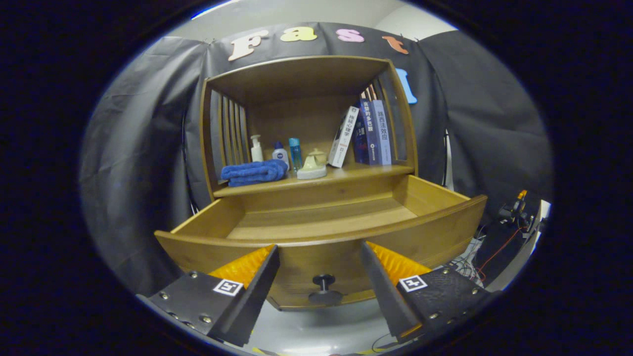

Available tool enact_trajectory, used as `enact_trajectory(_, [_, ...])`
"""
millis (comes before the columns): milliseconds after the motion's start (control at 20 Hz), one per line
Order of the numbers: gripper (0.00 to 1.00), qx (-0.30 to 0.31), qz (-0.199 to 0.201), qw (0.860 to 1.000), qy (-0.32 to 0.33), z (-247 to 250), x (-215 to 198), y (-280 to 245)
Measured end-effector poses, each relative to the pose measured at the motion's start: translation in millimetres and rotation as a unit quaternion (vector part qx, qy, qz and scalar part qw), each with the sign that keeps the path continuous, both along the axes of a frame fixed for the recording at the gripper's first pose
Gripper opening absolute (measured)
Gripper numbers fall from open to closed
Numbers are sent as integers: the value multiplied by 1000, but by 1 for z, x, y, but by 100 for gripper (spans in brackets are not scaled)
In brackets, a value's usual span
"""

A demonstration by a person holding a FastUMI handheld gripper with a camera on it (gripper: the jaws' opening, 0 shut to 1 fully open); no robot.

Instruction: Pull open the drawer, take out the items inside it, and place them on the countertop above the cabinet.

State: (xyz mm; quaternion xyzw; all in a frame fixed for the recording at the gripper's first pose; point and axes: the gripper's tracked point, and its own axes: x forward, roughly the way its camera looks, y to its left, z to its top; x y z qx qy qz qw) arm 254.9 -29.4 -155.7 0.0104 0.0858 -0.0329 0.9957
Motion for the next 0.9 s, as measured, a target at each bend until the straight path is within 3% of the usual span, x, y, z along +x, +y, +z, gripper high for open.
enact_trajectory(250, [99,-27,7,999,-26,-3,0,2])
enact_trajectory(900, [99,-18,19,999,-24,-5,30,5])
